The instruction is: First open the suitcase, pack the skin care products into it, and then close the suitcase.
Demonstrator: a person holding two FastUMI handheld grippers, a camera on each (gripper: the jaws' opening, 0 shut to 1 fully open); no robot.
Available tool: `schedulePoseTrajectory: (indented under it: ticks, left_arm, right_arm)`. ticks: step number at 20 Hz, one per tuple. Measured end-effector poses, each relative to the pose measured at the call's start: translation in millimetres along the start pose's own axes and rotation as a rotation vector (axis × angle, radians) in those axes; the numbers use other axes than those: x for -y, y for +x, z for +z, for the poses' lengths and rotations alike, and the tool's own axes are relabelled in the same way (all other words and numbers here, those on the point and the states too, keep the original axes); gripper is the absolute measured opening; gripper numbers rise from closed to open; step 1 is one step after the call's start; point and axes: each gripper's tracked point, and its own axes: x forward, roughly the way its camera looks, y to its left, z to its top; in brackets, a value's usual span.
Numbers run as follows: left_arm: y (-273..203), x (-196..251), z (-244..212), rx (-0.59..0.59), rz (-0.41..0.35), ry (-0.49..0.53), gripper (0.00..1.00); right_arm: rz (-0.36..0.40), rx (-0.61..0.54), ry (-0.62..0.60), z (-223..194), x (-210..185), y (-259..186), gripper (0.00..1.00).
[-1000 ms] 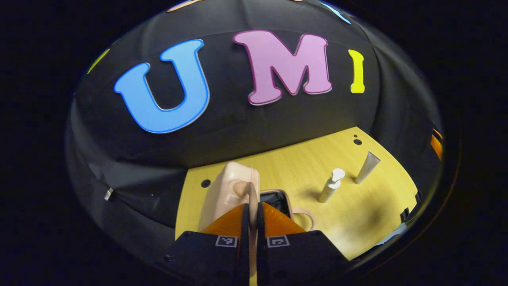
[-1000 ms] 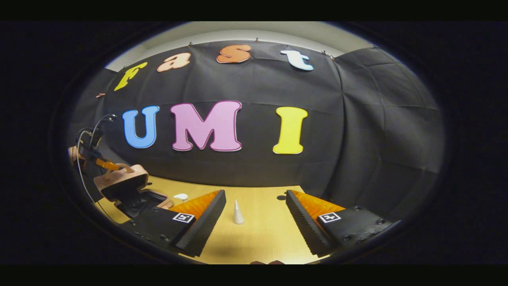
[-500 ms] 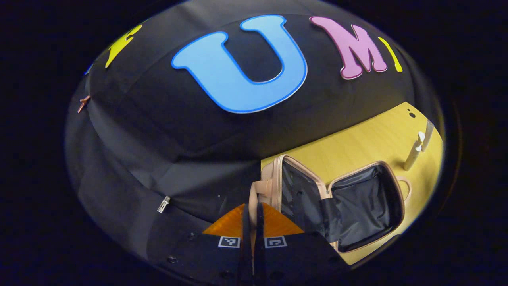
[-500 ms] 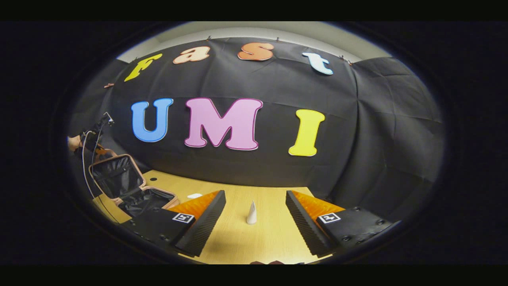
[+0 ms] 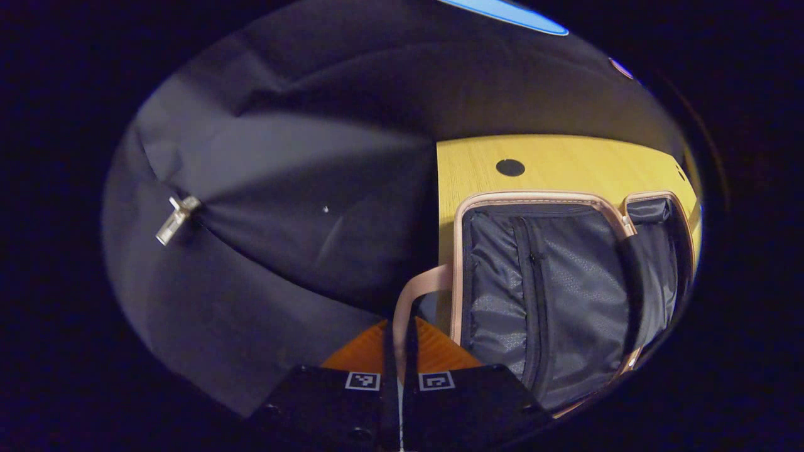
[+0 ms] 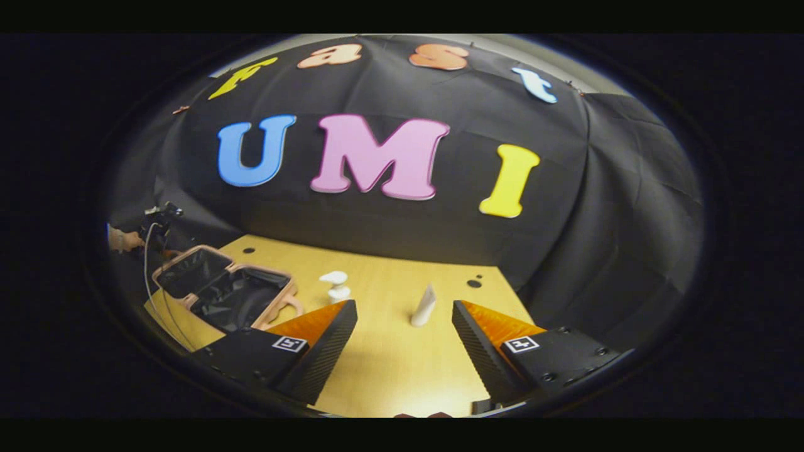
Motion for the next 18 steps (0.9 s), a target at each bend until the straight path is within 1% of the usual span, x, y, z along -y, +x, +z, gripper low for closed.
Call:
schedulePoseTrajectory:
  ticks: [2, 3, 4, 5, 6, 7, 8, 9, 11, 12, 13, 15, 16, 17, 18]
  left_arm:
    - [12.1, -3.2, -2.2, 0.015, 0.005, 0.004, 0.09]
    - [15.6, -6.3, -2.4, 0.033, 0.014, 0.001, 0.12]
    - [22.1, -9.1, -3.8, 0.046, 0.019, -0.005, 0.16]
    - [21.0, -9.4, -1.2, 0.061, 0.010, -0.016, 0.26]
    - [14.5, -16.6, 7.1, 0.105, 0.036, -0.005, 0.26]
    - [1.7, -25.1, 18.0, 0.154, 0.063, 0.005, 0.51]
    - [-5.1, -27.8, 27.9, 0.198, 0.058, 0.007, 0.75]
    - [-25.2, -21.8, 36.8, 0.238, 0.040, 0.003, 1.00]
    - [-62.7, 6.7, 59.0, 0.330, -0.019, 0.008, 0.98]
    - [-84.8, 25.0, 71.5, 0.383, -0.059, 0.008, 0.98]
    - [-105.8, 53.0, 83.4, 0.432, -0.118, -0.001, 0.98]
    - [-147.8, 126.0, 93.6, 0.502, -0.274, 0.008, 0.99]
    - [-163.6, 167.8, 98.2, 0.527, -0.344, 0.037, 0.99]
    - [-178.5, 210.5, 101.3, 0.542, -0.411, 0.088, 0.98]
    - [-194.8, 250.5, 102.5, 0.566, -0.474, 0.131, 0.98]
  right_arm:
    - [0.023, -0.068, 0.048, -16.0, -16.3, 5.1, 0.98]
    - [0.027, -0.099, 0.084, -22.4, -23.4, 7.7, 0.98]
    - [0.031, -0.124, 0.124, -28.2, -28.6, 7.8, 0.98]
    - [0.027, -0.141, 0.160, -32.1, -31.2, 8.0, 0.97]
    - [0.007, -0.148, 0.184, -35.7, -26.4, 7.4, 0.98]
    - [-0.015, -0.155, 0.200, -38.4, -20.1, 7.2, 0.97]
    - [-0.035, -0.151, 0.216, -38.7, -14.1, 6.1, 0.98]
    - [-0.056, -0.137, 0.234, -37.3, -8.1, 4.9, 0.98]
    - [-0.087, -0.124, 0.268, -37.2, 2.5, 3.0, 0.97]
    - [-0.098, -0.112, 0.281, -36.5, 5.8, 3.1, 1.00]
    - [-0.108, -0.099, 0.286, -33.6, 8.7, 3.9, 0.96]
    - [-0.122, -0.070, 0.285, -27.6, 13.5, 2.9, 0.97]
    - [-0.124, -0.053, 0.291, -24.1, 14.4, 1.2, 0.97]
    - [-0.128, -0.032, 0.296, -21.2, 16.3, -0.5, 0.97]
    - [-0.137, -0.035, 0.305, -22.5, 19.9, -1.3, 0.98]
